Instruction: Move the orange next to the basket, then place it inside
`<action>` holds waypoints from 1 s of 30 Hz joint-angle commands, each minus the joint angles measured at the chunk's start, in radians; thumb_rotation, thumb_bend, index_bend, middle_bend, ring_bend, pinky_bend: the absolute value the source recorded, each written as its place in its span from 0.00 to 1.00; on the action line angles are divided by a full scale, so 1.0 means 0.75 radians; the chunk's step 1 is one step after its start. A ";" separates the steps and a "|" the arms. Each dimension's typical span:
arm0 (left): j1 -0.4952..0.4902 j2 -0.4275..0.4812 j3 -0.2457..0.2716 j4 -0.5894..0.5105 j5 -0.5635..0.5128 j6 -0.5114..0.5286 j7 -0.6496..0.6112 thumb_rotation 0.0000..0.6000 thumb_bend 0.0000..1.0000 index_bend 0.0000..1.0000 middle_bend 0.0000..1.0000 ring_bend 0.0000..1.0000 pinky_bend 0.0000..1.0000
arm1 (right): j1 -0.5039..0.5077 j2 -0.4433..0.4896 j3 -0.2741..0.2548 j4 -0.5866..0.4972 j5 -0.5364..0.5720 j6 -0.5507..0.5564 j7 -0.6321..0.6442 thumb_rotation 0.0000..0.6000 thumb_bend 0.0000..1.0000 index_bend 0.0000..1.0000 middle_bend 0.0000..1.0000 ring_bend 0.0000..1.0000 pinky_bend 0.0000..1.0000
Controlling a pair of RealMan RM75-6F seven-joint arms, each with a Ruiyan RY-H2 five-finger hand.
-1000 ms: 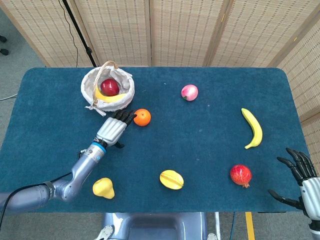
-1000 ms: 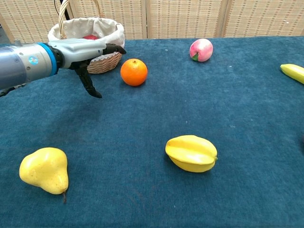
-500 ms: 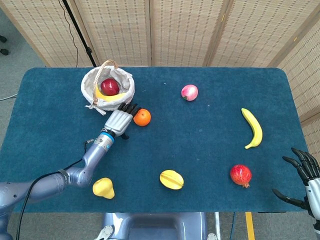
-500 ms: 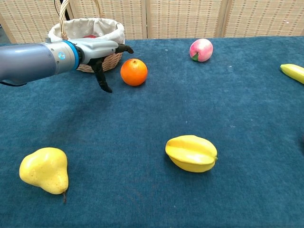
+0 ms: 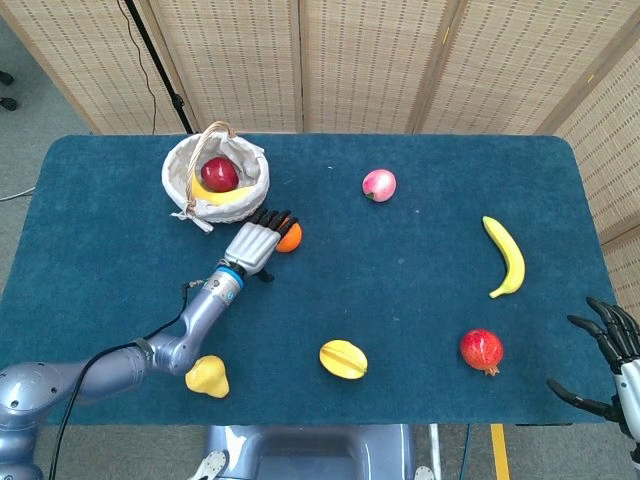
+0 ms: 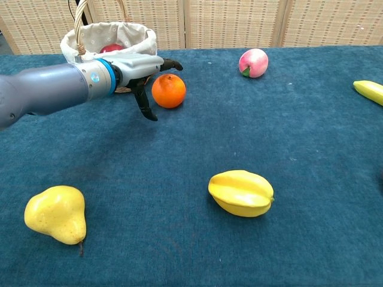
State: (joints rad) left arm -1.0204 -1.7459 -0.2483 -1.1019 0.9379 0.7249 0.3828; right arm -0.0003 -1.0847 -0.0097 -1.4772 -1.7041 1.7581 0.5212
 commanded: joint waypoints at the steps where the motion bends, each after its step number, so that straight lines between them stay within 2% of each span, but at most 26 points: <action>1: 0.022 -0.057 0.021 0.070 0.035 0.030 -0.054 1.00 0.00 0.00 0.00 0.00 0.07 | -0.007 0.005 0.000 0.005 -0.006 0.016 0.023 1.00 0.00 0.20 0.08 0.06 0.04; 7: 0.049 -0.096 0.033 0.140 0.083 0.037 -0.141 1.00 0.00 0.01 0.00 0.00 0.15 | -0.024 0.011 0.008 0.015 0.000 0.049 0.066 1.00 0.00 0.20 0.08 0.07 0.05; 11: 0.060 -0.119 0.035 0.178 0.107 0.054 -0.172 1.00 0.00 0.10 0.02 0.05 0.22 | -0.032 0.011 0.009 0.018 -0.010 0.066 0.069 1.00 0.00 0.20 0.08 0.07 0.05; 15: 0.074 -0.162 0.038 0.231 0.147 0.095 -0.205 1.00 0.00 0.26 0.16 0.19 0.30 | -0.035 0.011 0.000 0.015 -0.043 0.084 0.071 1.00 0.00 0.21 0.09 0.08 0.06; 18: 0.083 -0.188 0.038 0.262 0.177 0.129 -0.224 1.00 0.01 0.42 0.30 0.29 0.38 | -0.035 0.011 -0.004 0.015 -0.055 0.086 0.069 1.00 0.00 0.21 0.09 0.08 0.06; 20: 0.091 -0.209 0.040 0.282 0.204 0.162 -0.239 1.00 0.08 0.54 0.42 0.38 0.44 | -0.031 0.014 -0.010 0.013 -0.071 0.086 0.086 1.00 0.00 0.21 0.09 0.08 0.06; 22: 0.097 -0.221 0.040 0.292 0.226 0.188 -0.253 1.00 0.15 0.62 0.50 0.44 0.48 | -0.029 0.015 -0.012 0.015 -0.076 0.086 0.095 1.00 0.00 0.21 0.09 0.08 0.06; 25: 0.109 -0.222 0.044 0.277 0.260 0.224 -0.263 1.00 0.20 0.66 0.55 0.48 0.50 | -0.028 0.014 -0.012 0.017 -0.077 0.083 0.087 1.00 0.00 0.22 0.09 0.08 0.06; 30: 0.140 -0.170 0.051 0.173 0.307 0.286 -0.251 1.00 0.21 0.66 0.57 0.50 0.52 | -0.022 0.014 -0.017 0.017 -0.088 0.078 0.098 1.00 0.00 0.23 0.09 0.09 0.06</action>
State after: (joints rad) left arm -0.9270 -1.8920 -0.2135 -0.9416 1.1515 0.9176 0.1900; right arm -0.0174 -1.0744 -0.0222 -1.4645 -1.7701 1.8166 0.5942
